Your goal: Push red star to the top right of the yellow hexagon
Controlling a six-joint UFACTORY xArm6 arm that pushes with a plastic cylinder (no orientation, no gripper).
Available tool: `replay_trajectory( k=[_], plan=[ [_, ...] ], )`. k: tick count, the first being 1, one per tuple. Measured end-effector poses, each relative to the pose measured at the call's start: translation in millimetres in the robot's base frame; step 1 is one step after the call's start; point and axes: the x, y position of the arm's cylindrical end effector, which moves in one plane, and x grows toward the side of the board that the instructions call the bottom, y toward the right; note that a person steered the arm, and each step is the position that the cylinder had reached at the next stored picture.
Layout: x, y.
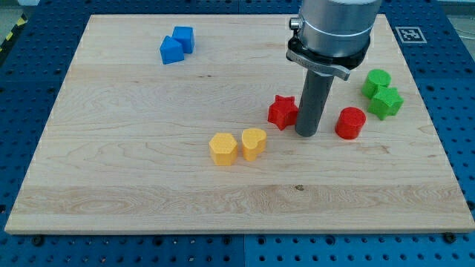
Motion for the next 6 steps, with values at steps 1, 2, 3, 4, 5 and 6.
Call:
replay_trajectory(
  k=[1, 2, 3, 4, 5, 6],
  plan=[
    [-13.3, -10.6],
    [-17.2, -19.1],
    [-27.3, -47.1],
    [-20.9, -19.7],
    [-36.2, -11.6],
    [-66.5, -11.6]
  ],
)
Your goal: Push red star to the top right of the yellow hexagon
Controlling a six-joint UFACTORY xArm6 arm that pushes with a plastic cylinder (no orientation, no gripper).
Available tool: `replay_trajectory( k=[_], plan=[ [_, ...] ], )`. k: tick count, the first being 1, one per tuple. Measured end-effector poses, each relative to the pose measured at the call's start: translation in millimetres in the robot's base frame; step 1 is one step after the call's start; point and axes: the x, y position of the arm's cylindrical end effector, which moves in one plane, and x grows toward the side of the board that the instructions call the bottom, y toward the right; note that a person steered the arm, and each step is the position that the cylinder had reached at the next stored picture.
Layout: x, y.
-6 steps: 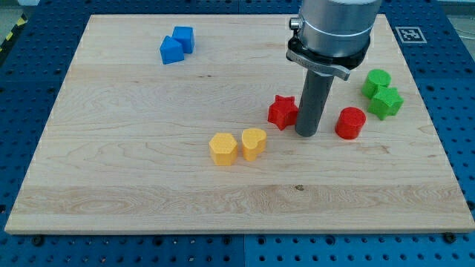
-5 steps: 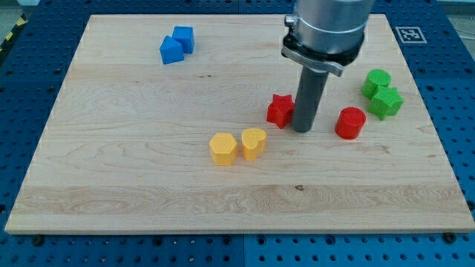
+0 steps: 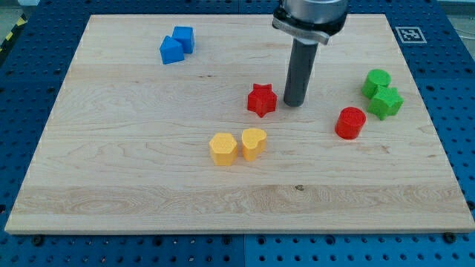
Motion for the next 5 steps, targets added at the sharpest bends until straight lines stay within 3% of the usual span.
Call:
replay_trajectory(
  k=[5],
  plan=[
    [1.2, -65.9]
  ],
)
